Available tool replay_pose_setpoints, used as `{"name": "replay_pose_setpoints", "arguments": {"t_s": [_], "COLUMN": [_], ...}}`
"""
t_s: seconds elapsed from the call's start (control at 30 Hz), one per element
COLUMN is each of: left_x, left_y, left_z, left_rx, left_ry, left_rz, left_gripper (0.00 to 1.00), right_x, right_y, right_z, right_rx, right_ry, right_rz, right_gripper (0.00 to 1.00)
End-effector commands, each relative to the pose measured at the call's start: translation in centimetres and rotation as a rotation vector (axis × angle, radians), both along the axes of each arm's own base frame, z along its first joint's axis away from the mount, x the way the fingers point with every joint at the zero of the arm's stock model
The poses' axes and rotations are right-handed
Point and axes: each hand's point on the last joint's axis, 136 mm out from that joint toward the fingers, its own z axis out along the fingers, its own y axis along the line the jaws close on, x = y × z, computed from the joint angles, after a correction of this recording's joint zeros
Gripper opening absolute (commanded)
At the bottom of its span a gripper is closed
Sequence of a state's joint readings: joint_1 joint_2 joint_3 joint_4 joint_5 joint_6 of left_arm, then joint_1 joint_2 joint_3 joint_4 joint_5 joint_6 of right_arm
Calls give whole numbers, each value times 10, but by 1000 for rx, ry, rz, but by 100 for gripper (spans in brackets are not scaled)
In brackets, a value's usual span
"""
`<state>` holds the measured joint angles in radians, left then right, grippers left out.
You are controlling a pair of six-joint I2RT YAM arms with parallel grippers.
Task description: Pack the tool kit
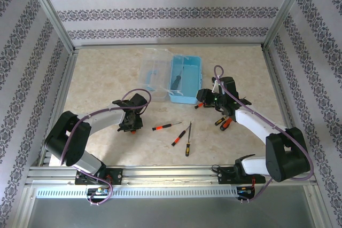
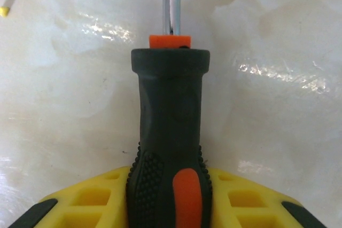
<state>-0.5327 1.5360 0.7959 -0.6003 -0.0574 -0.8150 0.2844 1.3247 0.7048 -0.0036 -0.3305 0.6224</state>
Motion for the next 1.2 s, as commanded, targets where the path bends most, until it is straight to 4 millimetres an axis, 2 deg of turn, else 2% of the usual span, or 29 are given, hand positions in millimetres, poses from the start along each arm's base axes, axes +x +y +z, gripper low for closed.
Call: {"name": "replay_pose_setpoints", "arguments": {"t_s": [0.0,0.1,0.37,0.47,0.63,0.73,0.87,0.93,1.1,1.17], "left_x": [1,1,11,17,41,59,82,94,114,118], "left_y": [12,17,29,35,28,18,-3,-19,-57,-70], "left_z": [0,10,53,74,119,145,171,179,192,191], "left_rx": [77,97,127,157,165,154,104,54,-50,-77], "left_ry": [-20,-39,-158,-205,-311,-365,-433,-464,-507,-505], "left_rz": [-12,-17,-23,-35,-100,-133,-182,-218,-286,-294], "left_gripper": [25,24,25,25,25,25,25,25,25,25], "right_x": [5,4,5,7,7,8,9,9,11,13], "right_y": [7,7,10,11,9,7,1,-2,-3,1], "right_z": [14,12,1,0,3,6,12,18,43,54], "right_rx": [23,25,39,45,58,80,98,74,75,96], "right_ry": [-37,-30,2,2,-4,-2,-18,-34,-94,-115], "right_rz": [20,17,15,12,5,3,-20,-21,-26,-12], "right_gripper": [35,35,35,35,36,42,52,57,60,60]}}
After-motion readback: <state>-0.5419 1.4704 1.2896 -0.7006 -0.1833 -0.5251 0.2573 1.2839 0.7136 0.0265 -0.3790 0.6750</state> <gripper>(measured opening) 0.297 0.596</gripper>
